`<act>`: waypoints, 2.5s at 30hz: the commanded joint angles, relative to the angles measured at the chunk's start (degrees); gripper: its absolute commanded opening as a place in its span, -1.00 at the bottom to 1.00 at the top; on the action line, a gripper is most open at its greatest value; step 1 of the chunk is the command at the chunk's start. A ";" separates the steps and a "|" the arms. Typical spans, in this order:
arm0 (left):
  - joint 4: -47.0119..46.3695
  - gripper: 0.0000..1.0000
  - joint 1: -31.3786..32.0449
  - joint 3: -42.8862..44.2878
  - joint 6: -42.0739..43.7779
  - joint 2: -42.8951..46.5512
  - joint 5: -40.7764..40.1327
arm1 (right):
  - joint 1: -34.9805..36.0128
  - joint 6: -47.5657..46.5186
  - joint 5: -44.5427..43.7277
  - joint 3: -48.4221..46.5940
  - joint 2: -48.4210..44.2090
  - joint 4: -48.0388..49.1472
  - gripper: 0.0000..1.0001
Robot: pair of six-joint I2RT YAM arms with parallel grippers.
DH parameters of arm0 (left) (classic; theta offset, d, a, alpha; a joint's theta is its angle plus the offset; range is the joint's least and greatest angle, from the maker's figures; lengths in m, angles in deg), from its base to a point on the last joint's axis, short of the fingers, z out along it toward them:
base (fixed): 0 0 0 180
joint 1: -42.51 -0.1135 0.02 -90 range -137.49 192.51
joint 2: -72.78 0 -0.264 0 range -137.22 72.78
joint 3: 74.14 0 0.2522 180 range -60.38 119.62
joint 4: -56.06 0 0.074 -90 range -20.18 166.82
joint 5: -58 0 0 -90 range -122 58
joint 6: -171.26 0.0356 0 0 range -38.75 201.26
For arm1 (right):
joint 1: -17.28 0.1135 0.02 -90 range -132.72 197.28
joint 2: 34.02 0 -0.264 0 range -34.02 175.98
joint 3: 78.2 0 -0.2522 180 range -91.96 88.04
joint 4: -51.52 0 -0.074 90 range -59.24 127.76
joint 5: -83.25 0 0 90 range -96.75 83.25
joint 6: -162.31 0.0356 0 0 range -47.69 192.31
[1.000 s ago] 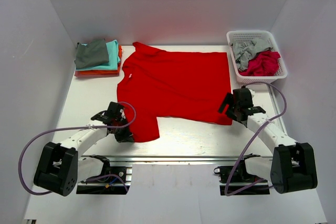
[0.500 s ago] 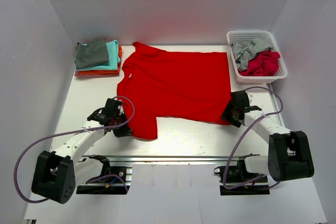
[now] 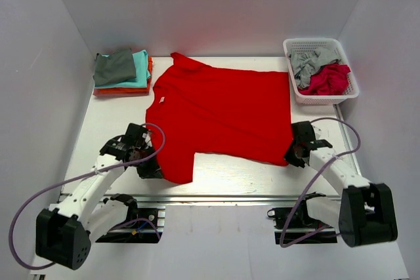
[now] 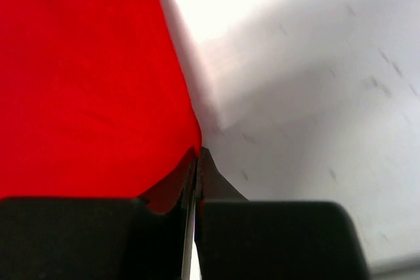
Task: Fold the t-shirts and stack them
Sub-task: Grap the side of the flattened tshirt closest away from the robot with both arms, then fold the flattened tshirt in 1/3 of the way
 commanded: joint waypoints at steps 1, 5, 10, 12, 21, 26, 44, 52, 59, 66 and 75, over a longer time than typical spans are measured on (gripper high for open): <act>8.31 -1.00 0.11 3.05 0.83 3.36 5.00 | 0.09 -0.29 1.38 0.95 -5.03 -11.33 -1.00; 8.32 -1.00 0.11 4.99 3.55 4.24 7.02 | 0.17 -0.82 6.39 0.25 -6.19 -11.61 -1.00; -8.35 -1.00 0.11 8.86 5.84 1.70 9.23 | 0.26 -2.75 5.95 -4.05 -3.99 -9.68 -1.00; -14.42 -1.00 0.11 9.56 5.84 0.20 9.22 | 0.26 -3.20 5.43 -6.24 -3.20 -8.46 -1.00; -32.29 -1.00 -1.21 16.85 5.31 -11.39 0.28 | -0.09 -6.09 2.80 -17.06 5.05 -6.87 -1.00; -36.60 -1.00 -1.21 25.00 7.34 -20.78 -4.92 | -0.17 -5.92 0.07 -22.50 9.28 -8.10 -1.00; -51.44 -1.00 -2.35 38.47 23.59 -37.15 -12.66 | -3.08 -6.10 -6.70 -34.38 19.48 -10.56 -1.00; -53.90 -1.00 -4.19 47.61 25.97 -51.10 -9.77 | -4.66 -5.66 -6.17 -39.30 26.68 -10.56 -1.00; -59.44 -1.00 -5.34 55.59 28.95 -61.40 -5.72 | -5.19 -5.13 -8.98 -43.51 32.65 -9.51 -0.45; -52.95 1.00 -7.10 67.92 28.96 -70.73 -8.35 | -4.75 -7.41 -6.88 -45.81 35.04 -10.12 0.23; -48.99 1.00 -7.10 61.00 26.76 -63.01 -5.73 | -2.91 -12.16 2.70 -36.41 24.06 -3.97 0.41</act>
